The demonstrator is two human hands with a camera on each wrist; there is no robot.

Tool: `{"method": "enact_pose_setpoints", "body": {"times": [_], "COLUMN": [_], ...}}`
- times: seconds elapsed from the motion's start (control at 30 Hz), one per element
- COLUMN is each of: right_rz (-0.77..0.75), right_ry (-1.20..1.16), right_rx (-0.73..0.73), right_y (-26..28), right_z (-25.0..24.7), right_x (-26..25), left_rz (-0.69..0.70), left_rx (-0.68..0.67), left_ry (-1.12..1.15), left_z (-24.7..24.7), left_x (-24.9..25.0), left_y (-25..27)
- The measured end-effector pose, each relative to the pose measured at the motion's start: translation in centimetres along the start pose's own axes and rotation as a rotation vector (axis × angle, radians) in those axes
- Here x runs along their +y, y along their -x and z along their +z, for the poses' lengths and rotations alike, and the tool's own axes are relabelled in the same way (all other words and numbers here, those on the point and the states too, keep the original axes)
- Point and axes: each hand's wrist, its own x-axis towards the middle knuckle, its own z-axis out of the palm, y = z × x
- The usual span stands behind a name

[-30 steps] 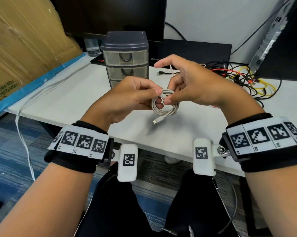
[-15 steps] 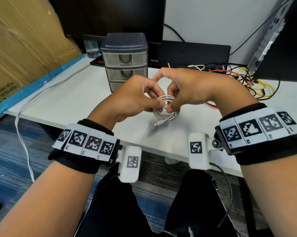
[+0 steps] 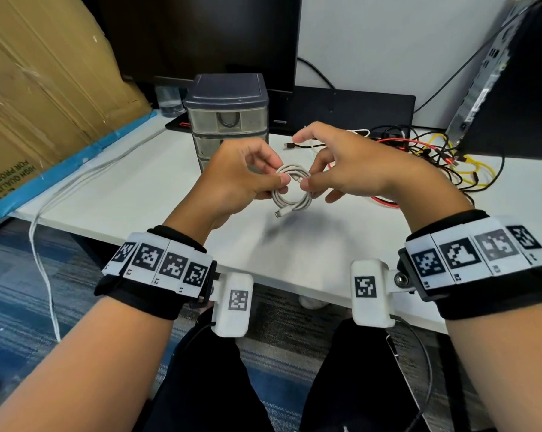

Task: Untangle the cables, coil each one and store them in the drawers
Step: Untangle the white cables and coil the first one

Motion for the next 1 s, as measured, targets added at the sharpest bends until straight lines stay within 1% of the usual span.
{"method": "enact_pose_setpoints", "body": {"times": [0.13, 0.2, 0.33, 0.4, 0.47, 0.53, 0.6, 0.73, 0.83, 1.0], "right_rz": [0.05, 0.06, 0.091, 0.102, 0.13, 0.184, 0.25, 0.383, 0.451, 0.495], "right_ry": [-0.014, -0.032, -0.093, -0.108, -0.109, -0.136, -0.162, -0.179, -0.19, -0.212], "right_rx": [0.006, 0.056, 0.227, 0.264, 0.272, 0.268, 0.253, 0.175, 0.117, 0.068], "right_y": [-0.6, -1.3, -2.9, -3.8, -4.6, -5.5, -6.6, -8.4, -9.5, -11.3], "right_z": [0.0, 0.2, -0.1, -0.4, -0.7, -0.7, -0.5, 0.3, 0.9, 1.7], "right_x": [0.2, 0.2, 0.1, 0.1, 0.3, 0.8, 1.8, 3.9, 4.7, 5.1], "left_rz": [0.006, 0.013, 0.026, 0.03, 0.03, 0.01, -0.022, -0.105, -0.156, -0.134], "left_rx": [-0.009, -0.019, -0.014, -0.001, 0.031, 0.064, 0.06, -0.04, -0.108, -0.142], "left_ry": [0.006, 0.013, 0.024, -0.003, -0.08, -0.153, -0.185, -0.287, -0.386, -0.624], "left_z": [-0.3, -0.4, -0.5, -0.4, -0.1, 0.2, 0.5, 1.4, 1.9, 2.3], "left_x": [0.1, 0.2, 0.7, 0.9, 0.7, 0.0, -1.0, -2.7, -3.9, -4.2], "left_y": [-0.6, -1.2, -2.9, -4.1, -5.5, -6.8, -7.9, -9.3, -10.1, -11.0]}}
